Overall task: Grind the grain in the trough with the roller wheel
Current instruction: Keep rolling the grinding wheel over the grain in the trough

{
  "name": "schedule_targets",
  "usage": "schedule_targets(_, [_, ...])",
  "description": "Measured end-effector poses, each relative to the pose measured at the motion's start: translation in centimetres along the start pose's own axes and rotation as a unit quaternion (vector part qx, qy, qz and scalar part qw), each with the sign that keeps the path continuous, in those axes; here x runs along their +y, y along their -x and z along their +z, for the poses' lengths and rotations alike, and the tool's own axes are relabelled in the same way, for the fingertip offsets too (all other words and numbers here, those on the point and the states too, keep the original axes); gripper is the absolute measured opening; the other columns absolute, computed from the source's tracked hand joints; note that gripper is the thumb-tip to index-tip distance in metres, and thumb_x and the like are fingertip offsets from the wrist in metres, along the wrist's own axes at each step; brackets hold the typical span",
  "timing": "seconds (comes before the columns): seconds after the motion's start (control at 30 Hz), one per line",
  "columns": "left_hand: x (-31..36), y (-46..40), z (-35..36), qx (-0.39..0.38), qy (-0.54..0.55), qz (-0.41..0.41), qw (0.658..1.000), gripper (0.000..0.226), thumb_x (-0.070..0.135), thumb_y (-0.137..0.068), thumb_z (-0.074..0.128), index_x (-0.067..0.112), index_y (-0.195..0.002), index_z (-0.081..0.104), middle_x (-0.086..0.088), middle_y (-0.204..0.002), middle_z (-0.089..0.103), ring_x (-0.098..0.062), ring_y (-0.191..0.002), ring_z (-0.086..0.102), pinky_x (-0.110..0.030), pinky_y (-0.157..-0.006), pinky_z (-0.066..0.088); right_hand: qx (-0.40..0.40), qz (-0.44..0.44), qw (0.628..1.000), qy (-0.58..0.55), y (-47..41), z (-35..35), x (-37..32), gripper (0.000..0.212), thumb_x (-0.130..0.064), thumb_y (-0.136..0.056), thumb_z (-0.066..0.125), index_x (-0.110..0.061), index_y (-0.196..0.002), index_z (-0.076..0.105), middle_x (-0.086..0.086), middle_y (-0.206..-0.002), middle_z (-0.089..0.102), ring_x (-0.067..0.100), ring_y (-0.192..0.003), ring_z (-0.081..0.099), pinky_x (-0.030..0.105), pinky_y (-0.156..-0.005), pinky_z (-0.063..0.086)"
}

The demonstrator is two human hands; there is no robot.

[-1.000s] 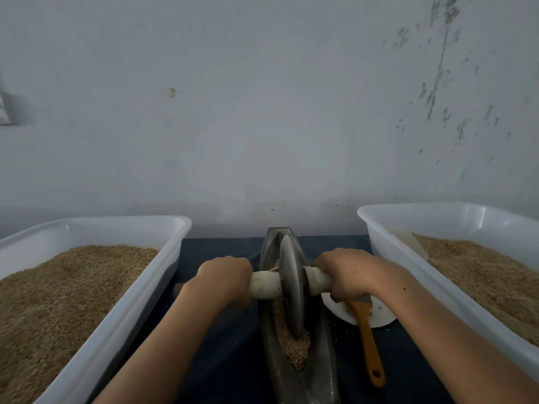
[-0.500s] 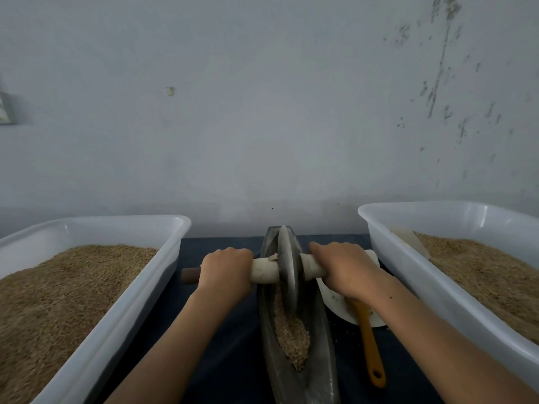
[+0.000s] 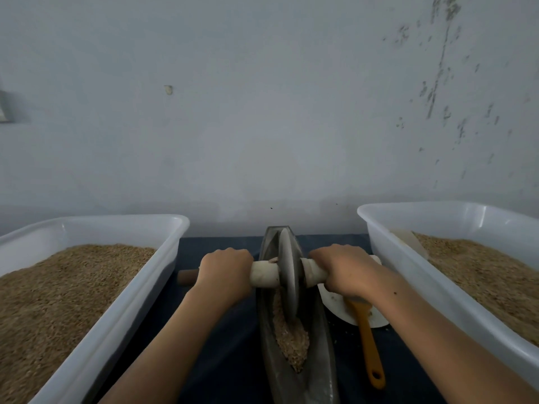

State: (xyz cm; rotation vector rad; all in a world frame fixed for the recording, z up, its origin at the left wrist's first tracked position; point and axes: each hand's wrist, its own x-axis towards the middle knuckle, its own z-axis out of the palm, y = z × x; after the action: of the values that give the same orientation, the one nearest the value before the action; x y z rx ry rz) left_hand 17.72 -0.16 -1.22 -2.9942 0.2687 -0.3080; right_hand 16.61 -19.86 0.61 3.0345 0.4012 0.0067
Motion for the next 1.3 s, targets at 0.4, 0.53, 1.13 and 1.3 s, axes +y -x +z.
schedule_targets(0.4, [-0.3, 0.0, -0.1, -0.044, 0.003, 0.015, 0.999, 0.034, 0.028, -0.083, 0.065, 0.018, -0.114, 0.055, 0.001, -0.097, 0.059, -0.013, -0.080, 0.050, -0.028, -0.071, 0.039, -0.035, -0.003, 0.999, 0.015, 0.4, -0.5, -0.2, 0.033, -0.010, -0.085, 0.060, -0.017, -0.117, 0.054, 0.004, -0.104, 0.060, 0.020, -0.091, 0.058, 0.028, -0.069, 0.039])
schedule_targets(0.53, [-0.6, 0.2, -0.5, -0.114, 0.020, 0.023, 0.993, 0.042, 0.030, -0.077, 0.071, 0.019, -0.114, 0.055, 0.005, -0.085, 0.050, -0.013, -0.079, 0.051, -0.028, -0.071, 0.041, -0.073, -0.004, 0.997, 0.007, 0.5, -0.8, -0.2, 0.037, -0.008, -0.085, 0.058, -0.017, -0.120, 0.055, 0.005, -0.105, 0.060, 0.021, -0.090, 0.059, 0.028, -0.065, 0.039])
schedule_targets(1.13, [0.3, 0.9, -1.0, -0.056, -0.008, -0.001, 0.998, 0.035, 0.026, -0.084, 0.064, 0.015, -0.116, 0.054, -0.002, -0.106, 0.061, -0.018, -0.090, 0.057, -0.028, -0.072, 0.039, -0.008, -0.016, 1.000, 0.008, 0.4, -0.3, -0.1, 0.031, -0.008, -0.086, 0.057, -0.017, -0.115, 0.055, 0.004, -0.107, 0.062, 0.022, -0.094, 0.060, 0.029, -0.071, 0.040])
schedule_targets(1.3, [0.0, 1.0, -1.2, -0.109, 0.005, 0.005, 0.994, 0.043, 0.030, -0.078, 0.070, 0.016, -0.116, 0.054, -0.001, -0.102, 0.060, -0.015, -0.082, 0.052, -0.028, -0.071, 0.041, -0.059, -0.013, 0.998, -0.004, 0.5, -0.6, 0.0, 0.039, -0.007, -0.085, 0.058, -0.017, -0.122, 0.055, 0.004, -0.102, 0.060, 0.021, -0.088, 0.058, 0.026, -0.063, 0.039])
